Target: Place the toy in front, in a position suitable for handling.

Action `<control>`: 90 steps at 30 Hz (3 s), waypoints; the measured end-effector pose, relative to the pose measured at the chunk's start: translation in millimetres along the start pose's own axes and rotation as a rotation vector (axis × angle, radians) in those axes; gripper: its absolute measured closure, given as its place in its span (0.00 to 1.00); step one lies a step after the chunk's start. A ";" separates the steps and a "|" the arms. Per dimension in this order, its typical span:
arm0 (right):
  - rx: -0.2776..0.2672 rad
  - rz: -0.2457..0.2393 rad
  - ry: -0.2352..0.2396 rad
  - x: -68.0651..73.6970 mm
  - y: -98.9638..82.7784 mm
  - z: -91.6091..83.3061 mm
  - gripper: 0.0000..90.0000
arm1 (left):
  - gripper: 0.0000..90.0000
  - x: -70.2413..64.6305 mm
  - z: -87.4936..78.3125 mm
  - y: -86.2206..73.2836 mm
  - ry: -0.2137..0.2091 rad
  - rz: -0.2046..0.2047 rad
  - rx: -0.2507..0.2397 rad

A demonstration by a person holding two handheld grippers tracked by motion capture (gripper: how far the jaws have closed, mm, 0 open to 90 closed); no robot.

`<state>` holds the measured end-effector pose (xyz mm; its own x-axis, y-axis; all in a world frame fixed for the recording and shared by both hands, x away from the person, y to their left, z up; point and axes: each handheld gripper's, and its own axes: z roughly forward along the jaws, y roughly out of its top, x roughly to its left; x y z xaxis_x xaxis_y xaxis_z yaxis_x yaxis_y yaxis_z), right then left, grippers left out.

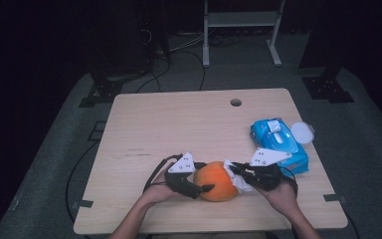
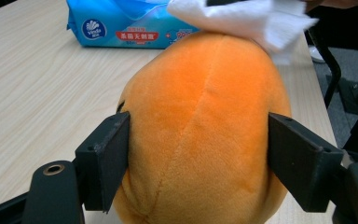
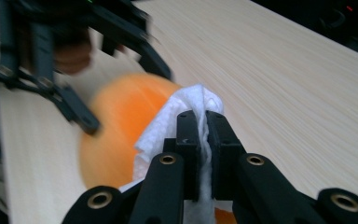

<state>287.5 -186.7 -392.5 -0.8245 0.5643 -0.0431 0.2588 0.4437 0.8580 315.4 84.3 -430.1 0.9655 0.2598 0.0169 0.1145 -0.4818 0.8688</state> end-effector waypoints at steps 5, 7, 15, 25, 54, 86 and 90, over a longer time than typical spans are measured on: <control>0.003 -0.041 0.029 8.4 4.4 4.1 0.93 | 0.28 2.2 -5.1 -5.9 -0.005 -0.007 0.002; 0.009 -0.036 0.024 5.8 2.3 3.1 0.93 | 0.27 5.9 -7.2 -8.7 -0.006 -0.024 0.003; 0.011 0.038 -0.007 -10.3 -11.8 -6.1 0.93 | 0.27 10.7 -5.3 -10.6 -0.004 -0.057 0.002; 0.028 0.061 -0.019 -18.6 -20.4 -7.2 0.93 | 0.27 18.8 -12.0 -18.2 -0.009 -0.100 0.000; 0.046 0.097 0.006 -20.9 -28.4 -2.9 0.92 | 0.24 21.8 -12.4 -21.4 -0.006 -0.120 0.006; -0.026 0.084 0.047 -8.0 -12.7 -4.0 0.93 | 0.25 -4.8 -3.3 -1.7 -0.044 0.049 0.017; -0.007 0.048 0.034 -4.9 -9.8 -1.5 0.93 | 0.27 -2.5 -4.4 -6.3 -0.046 0.028 0.001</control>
<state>288.3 -194.9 -399.9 -0.8279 0.5607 0.0153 0.2950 0.4120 0.8621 311.2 90.4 -433.4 0.9780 0.2076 0.0182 0.0877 -0.4893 0.8677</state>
